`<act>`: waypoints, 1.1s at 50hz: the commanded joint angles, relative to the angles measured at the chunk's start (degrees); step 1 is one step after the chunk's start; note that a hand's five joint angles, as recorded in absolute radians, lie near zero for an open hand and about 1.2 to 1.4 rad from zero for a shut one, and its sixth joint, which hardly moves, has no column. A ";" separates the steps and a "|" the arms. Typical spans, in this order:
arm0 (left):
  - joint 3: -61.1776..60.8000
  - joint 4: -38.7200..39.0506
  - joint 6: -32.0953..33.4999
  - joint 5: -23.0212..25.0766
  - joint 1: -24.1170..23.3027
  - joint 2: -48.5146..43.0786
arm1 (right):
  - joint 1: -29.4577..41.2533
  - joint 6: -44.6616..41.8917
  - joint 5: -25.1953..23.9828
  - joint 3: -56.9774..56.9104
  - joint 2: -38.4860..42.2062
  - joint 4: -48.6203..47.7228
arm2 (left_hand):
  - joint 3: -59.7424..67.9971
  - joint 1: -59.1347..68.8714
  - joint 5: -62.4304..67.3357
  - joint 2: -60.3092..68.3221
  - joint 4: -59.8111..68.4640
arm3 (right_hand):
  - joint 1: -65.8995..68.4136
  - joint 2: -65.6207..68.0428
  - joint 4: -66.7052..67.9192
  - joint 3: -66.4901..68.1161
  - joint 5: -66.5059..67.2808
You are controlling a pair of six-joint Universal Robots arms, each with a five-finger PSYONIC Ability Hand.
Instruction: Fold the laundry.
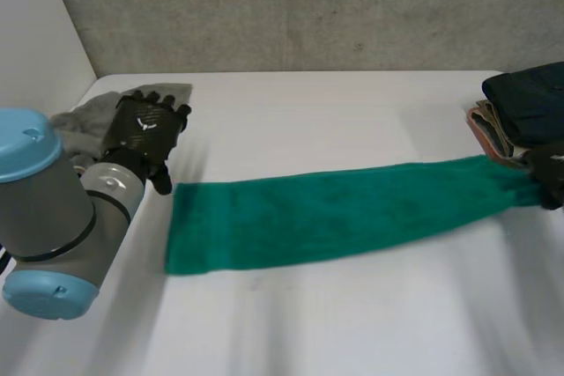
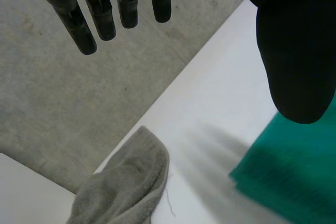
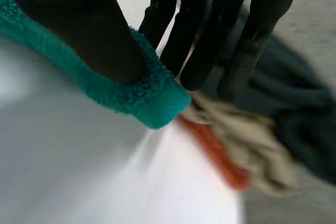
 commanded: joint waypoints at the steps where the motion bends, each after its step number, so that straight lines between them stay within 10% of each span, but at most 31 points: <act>1: -1.52 -0.03 -0.75 0.18 0.23 3.49 | -2.41 -11.30 2.36 -1.98 -4.00 3.17 | -1.85 -1.10 -2.47 -1.53 -1.42 | 17.02 12.95 11.58 12.34 14.31; 12: -2.40 -0.12 -0.84 0.00 0.41 6.39 | 34.03 -12.81 -8.67 -8.76 -2.08 -4.37 | -1.85 -1.10 -2.47 -1.53 -1.42 | 17.02 12.95 11.58 12.34 14.31; 24: -4.42 -0.03 -0.93 0.00 -0.12 7.18 | 55.06 -14.31 -14.24 -15.70 15.16 -4.05 | -1.85 -1.10 -2.47 -1.53 -1.42 | 17.02 12.95 11.58 12.34 14.31; 26: -4.42 -0.12 -1.19 0.09 -0.20 7.18 | 55.34 -13.70 -13.54 -15.79 15.07 -3.69 | -1.85 -1.10 -2.47 -1.53 -1.42 | 9.42 5.35 3.98 4.74 6.71; 28: -4.25 -0.03 -1.98 0.09 -0.29 7.18 | 54.29 -11.43 -11.10 -15.18 14.64 -3.25 | -1.85 -1.10 -2.47 -1.53 -1.42 | -52.98 -57.05 -58.42 -57.66 -55.69; 40: -0.82 0.32 -5.06 0.35 -8.10 2.97 | 38.91 14.60 -4.66 -4.81 0.83 4.39 | -1.85 -1.10 -2.47 -1.53 -1.42 | -52.98 -57.05 -58.42 -57.66 -55.69; 55: 8.32 4.54 -4.80 -1.75 -19.89 -18.91 | 29.23 8.19 -4.13 3.72 1.01 2.82 | -1.85 -1.10 -2.47 -1.53 -1.42 | -46.86 -50.93 -52.30 -51.54 -49.57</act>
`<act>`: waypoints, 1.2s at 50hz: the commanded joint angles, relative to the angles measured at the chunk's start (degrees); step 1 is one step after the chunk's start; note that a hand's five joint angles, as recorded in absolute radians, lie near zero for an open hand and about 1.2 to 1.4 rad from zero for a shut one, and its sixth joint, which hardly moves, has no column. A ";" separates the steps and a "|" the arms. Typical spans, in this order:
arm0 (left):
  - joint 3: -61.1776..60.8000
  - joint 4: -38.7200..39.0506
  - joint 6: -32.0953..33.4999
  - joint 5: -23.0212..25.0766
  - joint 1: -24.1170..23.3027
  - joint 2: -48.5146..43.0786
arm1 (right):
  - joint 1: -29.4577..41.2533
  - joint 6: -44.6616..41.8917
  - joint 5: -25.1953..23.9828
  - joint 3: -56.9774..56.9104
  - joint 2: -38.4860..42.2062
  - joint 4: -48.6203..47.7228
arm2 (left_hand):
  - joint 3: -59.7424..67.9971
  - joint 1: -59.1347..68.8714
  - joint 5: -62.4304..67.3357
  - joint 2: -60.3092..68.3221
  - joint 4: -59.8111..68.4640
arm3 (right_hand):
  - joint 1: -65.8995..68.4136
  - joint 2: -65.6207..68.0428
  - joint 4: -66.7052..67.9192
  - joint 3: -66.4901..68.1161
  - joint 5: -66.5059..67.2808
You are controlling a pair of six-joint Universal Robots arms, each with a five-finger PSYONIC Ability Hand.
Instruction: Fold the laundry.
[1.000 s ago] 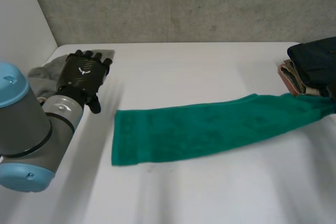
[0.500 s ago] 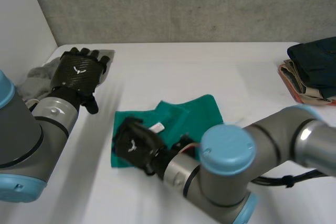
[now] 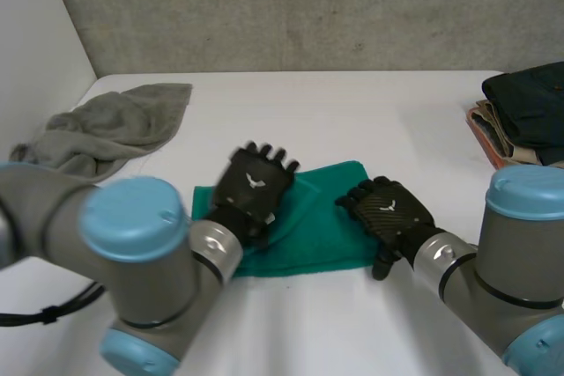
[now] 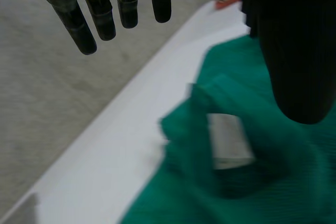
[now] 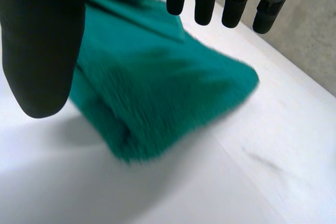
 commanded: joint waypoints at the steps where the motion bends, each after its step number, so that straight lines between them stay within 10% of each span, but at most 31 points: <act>1: 6.01 2.48 0.52 -2.81 -2.09 -9.90 | -1.29 -4.84 -0.17 2.22 0.34 -4.52 | -1.85 -1.09 -2.48 -1.53 -1.42 | 8.61 9.41 9.73 9.59 8.96; 8: 8.56 2.84 1.05 -13.45 6.87 -11.41 | -1.21 -4.84 -0.26 2.31 0.87 -5.85 | -1.85 -1.09 -2.48 -1.53 -1.42 | 33.85 34.65 34.98 34.83 34.21; 16: 4.35 2.31 1.31 -14.69 11.01 -7.29 | -0.86 -5.46 0.26 1.96 2.19 -6.91 | -1.85 -1.09 -2.48 -1.53 -1.42 | 67.26 68.06 68.38 68.24 67.61; 28: -4.44 0.11 4.74 -14.51 11.63 3.35 | -1.64 -8.52 6.67 3.27 -1.05 -4.19 | -1.85 -1.09 -2.48 -1.53 -1.42 | 67.31 68.11 68.43 68.29 67.66; 37: -6.29 0.55 4.21 -13.55 10.83 17.23 | -1.04 -26.52 13.71 -0.84 -6.42 -2.06 | -1.85 -1.09 -2.48 -1.53 -1.42 | 67.31 68.11 68.43 68.29 67.66; 50: -7.96 1.43 3.16 -11.00 10.83 18.39 | 26.92 -26.81 -2.54 -2.44 5.34 -12.35 | -1.85 -1.09 -2.48 -1.53 -1.42 | 67.31 68.11 68.43 68.29 67.66; 54: -8.58 1.43 0.27 -10.64 10.05 18.30 | 26.31 -24.89 1.74 -3.49 5.27 -12.18 | -1.85 -1.09 -2.48 -1.53 -1.42 | -2.69 -1.89 -1.57 -1.71 -2.34; 60: -7.17 0.82 -6.59 -10.64 8.81 18.39 | 17.79 -11.20 7.39 -4.29 -3.33 -11.04 | -1.85 -1.09 -2.48 -1.53 -1.42 | -2.69 -1.89 -1.57 -1.71 -2.34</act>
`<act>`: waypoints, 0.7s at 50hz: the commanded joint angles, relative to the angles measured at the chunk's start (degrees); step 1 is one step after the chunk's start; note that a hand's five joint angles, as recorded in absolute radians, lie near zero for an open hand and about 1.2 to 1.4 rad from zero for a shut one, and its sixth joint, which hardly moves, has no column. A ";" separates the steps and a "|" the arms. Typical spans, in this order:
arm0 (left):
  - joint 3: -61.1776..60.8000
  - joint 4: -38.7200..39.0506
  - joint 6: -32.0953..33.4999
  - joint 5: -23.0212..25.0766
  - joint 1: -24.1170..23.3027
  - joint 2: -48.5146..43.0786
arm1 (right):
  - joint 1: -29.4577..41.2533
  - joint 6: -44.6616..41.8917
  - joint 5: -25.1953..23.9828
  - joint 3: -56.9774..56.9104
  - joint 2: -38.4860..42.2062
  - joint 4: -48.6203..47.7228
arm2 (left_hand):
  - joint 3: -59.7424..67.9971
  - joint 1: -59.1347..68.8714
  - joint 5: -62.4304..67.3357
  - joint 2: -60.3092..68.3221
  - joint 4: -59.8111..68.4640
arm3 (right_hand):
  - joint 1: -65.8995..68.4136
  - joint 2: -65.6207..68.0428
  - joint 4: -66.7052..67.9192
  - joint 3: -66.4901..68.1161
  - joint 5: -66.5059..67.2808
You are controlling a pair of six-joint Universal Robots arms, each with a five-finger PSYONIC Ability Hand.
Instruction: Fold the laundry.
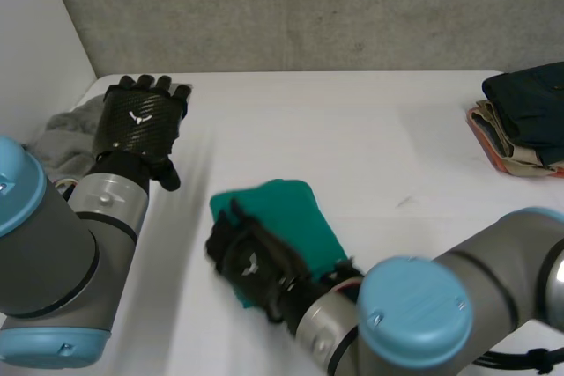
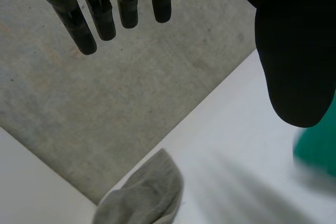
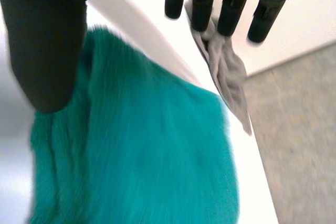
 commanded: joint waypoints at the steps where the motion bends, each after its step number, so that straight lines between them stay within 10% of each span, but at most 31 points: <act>1: 1.36 -0.73 -7.40 0.00 -1.29 0.09 | -9.86 15.69 5.20 -0.33 -9.53 1.54 | -1.85 -1.10 -2.47 -1.53 -1.42 | -4.97 -5.32 -6.05 -6.00 -5.31; 10: 4.61 -4.85 -13.29 -0.18 -9.81 -2.97 | -20.15 42.96 -5.24 -7.16 -11.05 15.22 | -1.81 -1.05 -2.43 -1.48 -1.38 | -4.97 -5.32 -6.05 -6.00 -5.31; 26: 11.64 -19.87 -18.13 -0.09 -8.16 -22.05 | -20.60 42.62 -6.05 -27.04 12.85 37.65 | -1.81 -1.05 -2.43 -1.48 -1.38 | -4.97 -5.32 -6.05 -6.00 -5.31; 35: 13.14 -24.63 -17.87 0.26 -7.01 -22.15 | -20.78 33.23 -0.08 -26.96 12.69 38.72 | -0.63 0.13 -1.25 -0.30 -0.20 | -4.97 -5.32 -6.05 -6.00 -5.31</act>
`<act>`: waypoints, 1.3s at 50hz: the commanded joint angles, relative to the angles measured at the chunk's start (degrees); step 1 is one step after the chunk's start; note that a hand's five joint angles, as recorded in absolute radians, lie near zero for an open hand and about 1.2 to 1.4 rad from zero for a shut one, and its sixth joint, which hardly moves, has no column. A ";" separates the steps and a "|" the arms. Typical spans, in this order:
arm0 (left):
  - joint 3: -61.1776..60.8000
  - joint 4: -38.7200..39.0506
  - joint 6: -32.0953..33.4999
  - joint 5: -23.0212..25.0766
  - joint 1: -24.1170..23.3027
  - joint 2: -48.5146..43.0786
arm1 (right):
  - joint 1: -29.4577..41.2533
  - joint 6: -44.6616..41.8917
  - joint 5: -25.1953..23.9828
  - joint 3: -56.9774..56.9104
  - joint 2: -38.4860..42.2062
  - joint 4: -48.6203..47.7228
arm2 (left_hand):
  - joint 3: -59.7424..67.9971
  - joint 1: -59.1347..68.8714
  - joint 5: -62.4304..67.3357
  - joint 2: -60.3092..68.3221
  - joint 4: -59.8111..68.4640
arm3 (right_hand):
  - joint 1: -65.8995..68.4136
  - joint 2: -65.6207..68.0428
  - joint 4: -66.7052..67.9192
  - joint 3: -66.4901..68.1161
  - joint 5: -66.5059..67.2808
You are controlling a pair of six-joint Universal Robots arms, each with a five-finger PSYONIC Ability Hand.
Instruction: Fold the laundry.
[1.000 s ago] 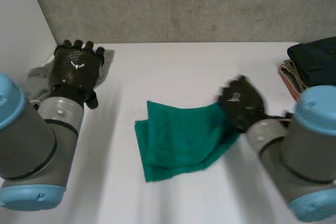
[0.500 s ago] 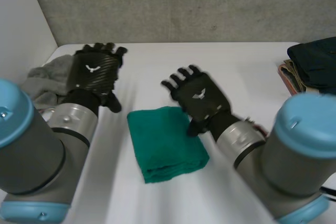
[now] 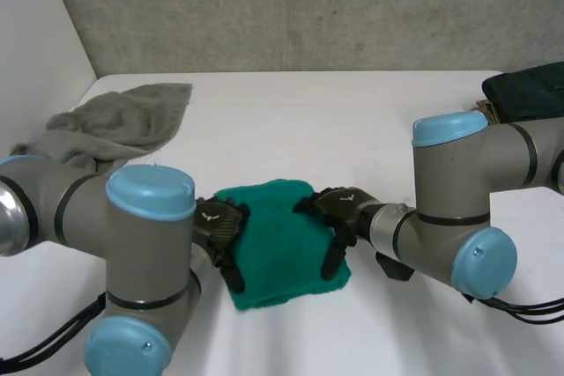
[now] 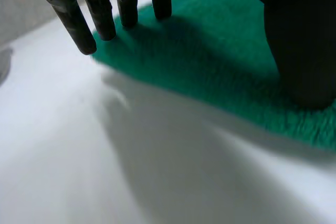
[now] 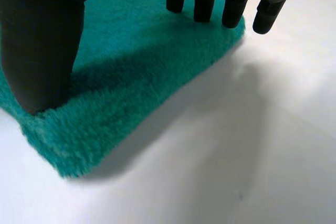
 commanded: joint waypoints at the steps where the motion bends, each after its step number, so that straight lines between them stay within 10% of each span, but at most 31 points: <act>1: 1.10 -2.86 0.31 0.34 0.97 0.84 | 0.01 -8.84 4.92 0.94 -1.04 -0.15 | -0.96 -0.21 -1.58 -0.64 -0.53 | -2.67 -1.94 -1.61 -1.80 -2.38; 13: 6.89 -1.28 0.31 11.57 2.64 16.04 | 6.15 -17.64 11.08 17.44 -18.17 -19.03 | -1.81 -1.05 -2.43 -1.48 -1.37 | -2.67 -1.94 -1.61 -1.80 -2.38; 28: 12.53 -4.26 0.22 47.96 6.95 17.10 | 13.81 -19.75 11.43 36.62 -14.49 -41.98 | -1.30 -0.54 -1.92 -0.97 -0.86 | -2.67 -1.94 -1.61 -1.80 -2.38; 44: 11.56 -4.35 0.31 49.03 6.69 16.84 | 13.19 -22.04 11.52 32.41 -7.63 -53.24 | -0.96 -0.21 -1.58 -0.64 -0.53 | -2.67 -1.94 -1.61 -1.80 -2.38; 50: 11.56 -4.35 0.31 49.03 6.86 16.92 | 13.11 -21.95 10.99 29.24 -6.58 -53.07 | -0.96 -0.21 -1.58 -0.64 -0.53 | 27.62 28.35 28.68 28.49 27.91; 53: 11.65 -4.35 0.31 49.12 6.86 17.01 | 13.11 -21.69 10.90 27.49 -5.96 -52.71 | -1.13 -0.38 -1.75 -0.81 -0.70 | 67.25 67.98 68.31 68.12 67.54; 65: 14.45 -4.00 0.31 46.14 6.78 19.38 | 7.23 -20.98 11.34 15.03 -10.08 -48.68 | -0.63 0.13 -1.25 -0.30 -0.19 | 67.33 68.06 68.39 68.20 67.62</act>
